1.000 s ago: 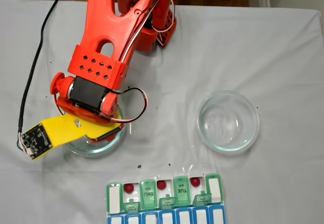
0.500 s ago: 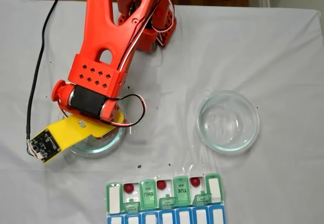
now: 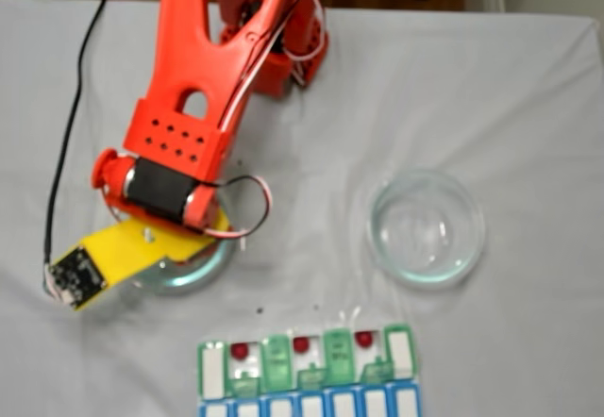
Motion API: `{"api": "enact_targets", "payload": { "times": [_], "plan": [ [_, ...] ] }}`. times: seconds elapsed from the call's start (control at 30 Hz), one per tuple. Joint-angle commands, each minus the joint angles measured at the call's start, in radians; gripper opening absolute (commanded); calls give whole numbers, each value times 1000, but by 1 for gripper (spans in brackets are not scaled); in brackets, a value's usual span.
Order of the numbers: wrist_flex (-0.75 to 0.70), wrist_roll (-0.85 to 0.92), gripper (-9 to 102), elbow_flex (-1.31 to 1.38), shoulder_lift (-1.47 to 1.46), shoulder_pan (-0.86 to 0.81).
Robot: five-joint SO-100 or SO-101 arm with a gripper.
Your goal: Sort medicines into box.
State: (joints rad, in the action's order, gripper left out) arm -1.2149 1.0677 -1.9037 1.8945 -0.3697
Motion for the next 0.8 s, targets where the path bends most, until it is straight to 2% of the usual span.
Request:
{"api": "enact_targets", "payload": {
  "times": [0.0,0.77],
  "plan": [
    [-18,12,18,101,31,-12],
    [-5,238,18,146,-9,-83]
  ]
}}
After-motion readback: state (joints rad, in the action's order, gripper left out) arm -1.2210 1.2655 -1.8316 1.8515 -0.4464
